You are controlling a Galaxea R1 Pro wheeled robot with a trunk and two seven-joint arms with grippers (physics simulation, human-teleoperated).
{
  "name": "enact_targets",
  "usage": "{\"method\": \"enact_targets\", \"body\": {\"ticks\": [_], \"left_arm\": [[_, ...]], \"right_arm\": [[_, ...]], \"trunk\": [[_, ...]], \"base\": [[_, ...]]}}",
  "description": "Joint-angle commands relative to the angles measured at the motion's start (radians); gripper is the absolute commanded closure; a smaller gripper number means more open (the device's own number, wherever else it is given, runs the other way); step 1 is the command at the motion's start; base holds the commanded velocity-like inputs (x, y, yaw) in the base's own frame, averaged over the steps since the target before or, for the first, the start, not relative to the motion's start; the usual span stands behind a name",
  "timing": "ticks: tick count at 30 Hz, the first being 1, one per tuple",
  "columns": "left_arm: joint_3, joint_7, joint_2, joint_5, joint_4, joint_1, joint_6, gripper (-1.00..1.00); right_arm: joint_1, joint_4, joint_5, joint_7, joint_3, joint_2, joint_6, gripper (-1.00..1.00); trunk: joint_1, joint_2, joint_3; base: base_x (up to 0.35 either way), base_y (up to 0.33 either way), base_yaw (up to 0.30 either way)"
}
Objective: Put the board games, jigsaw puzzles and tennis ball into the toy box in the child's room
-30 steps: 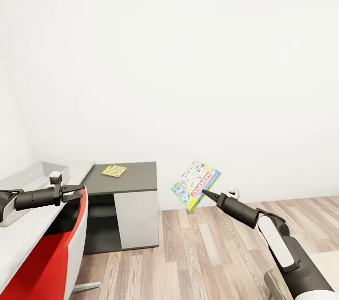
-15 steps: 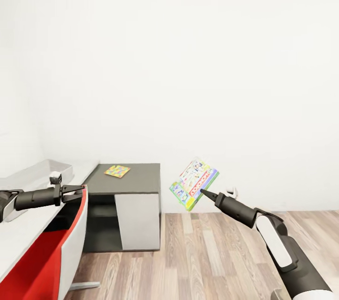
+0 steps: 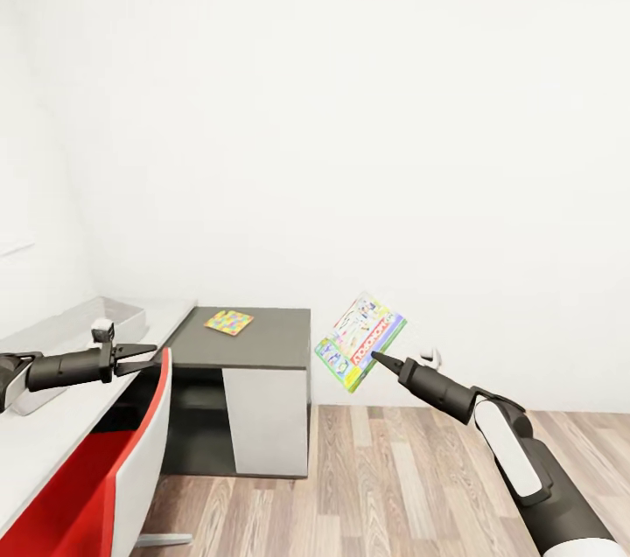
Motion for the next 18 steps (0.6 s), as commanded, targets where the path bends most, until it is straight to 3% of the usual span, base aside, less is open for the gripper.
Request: {"method": "enact_targets", "body": {"ticks": [1,18], "left_arm": [[0.007,-0.005,0.000,-0.011,0.000,0.000,0.011,-1.00],[0.007,-0.005,-0.002,-0.012,0.000,0.000,0.011,-1.00]], "right_arm": [[0.000,0.000,-0.005,-0.001,0.001,0.000,0.004,1.00],[-0.001,-0.001,-0.005,-0.023,0.028,0.001,0.003,1.00]], "trunk": [[0.001,-0.001,0.000],[0.001,-0.001,0.000]], "base": [[0.061,0.000,0.098],[0.040,0.003,0.264]]}}
